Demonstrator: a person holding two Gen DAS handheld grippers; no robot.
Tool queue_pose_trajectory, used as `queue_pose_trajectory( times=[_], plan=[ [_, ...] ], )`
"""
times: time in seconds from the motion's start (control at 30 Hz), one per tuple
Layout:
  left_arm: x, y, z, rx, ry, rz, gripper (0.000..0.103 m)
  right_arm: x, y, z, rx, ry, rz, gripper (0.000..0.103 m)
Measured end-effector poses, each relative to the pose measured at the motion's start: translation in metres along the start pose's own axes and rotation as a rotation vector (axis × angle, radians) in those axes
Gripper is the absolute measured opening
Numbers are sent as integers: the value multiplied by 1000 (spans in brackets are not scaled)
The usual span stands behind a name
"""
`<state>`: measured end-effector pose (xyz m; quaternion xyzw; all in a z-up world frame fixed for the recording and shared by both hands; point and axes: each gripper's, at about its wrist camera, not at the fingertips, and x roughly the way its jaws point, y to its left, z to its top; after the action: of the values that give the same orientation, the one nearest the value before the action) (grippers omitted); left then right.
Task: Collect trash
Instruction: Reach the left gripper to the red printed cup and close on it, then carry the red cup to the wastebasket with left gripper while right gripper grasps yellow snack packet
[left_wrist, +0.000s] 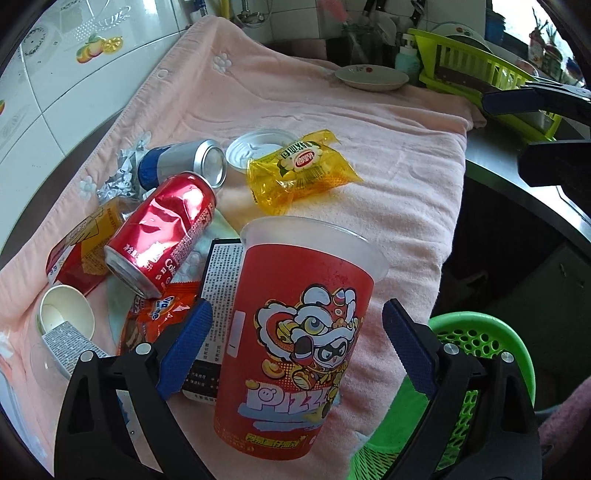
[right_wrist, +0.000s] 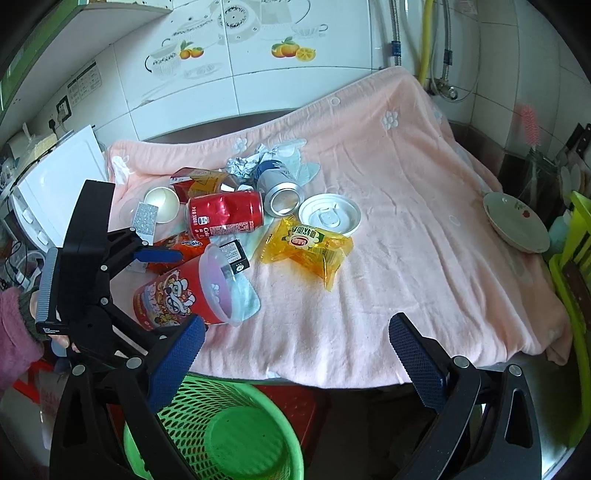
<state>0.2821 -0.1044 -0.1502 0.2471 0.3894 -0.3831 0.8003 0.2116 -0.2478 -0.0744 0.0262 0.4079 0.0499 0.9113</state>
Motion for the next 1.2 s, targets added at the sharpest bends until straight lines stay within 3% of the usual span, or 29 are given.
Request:
queue_pose_trajectory(
  times=[0.1, 0.23, 0.47, 0.67, 1.07, 1.13, 1.2],
  plan=[
    [5, -4, -2, 26, 2, 1, 91, 10, -1, 5, -37, 14, 2, 97],
    [7, -5, -3, 31, 7, 1, 77, 24, -1, 15, -85, 28, 13, 97],
    [-4, 4, -7, -22, -20, 2, 76, 53, -2, 36, -189, 56, 42, 97],
    [-31, 17, -14, -124, -63, 0, 75, 89, -4, 55, -282, 112, 59, 97],
    [-86, 23, -38, -248, -141, 18, 74, 168, 7, 71, -498, 252, -3, 95],
    [-92, 22, -41, -254, -150, 18, 74, 178, 8, 71, -508, 274, -1, 91],
    [-99, 20, -44, -259, -156, 17, 74, 187, 8, 71, -509, 298, 7, 77]
  ],
)
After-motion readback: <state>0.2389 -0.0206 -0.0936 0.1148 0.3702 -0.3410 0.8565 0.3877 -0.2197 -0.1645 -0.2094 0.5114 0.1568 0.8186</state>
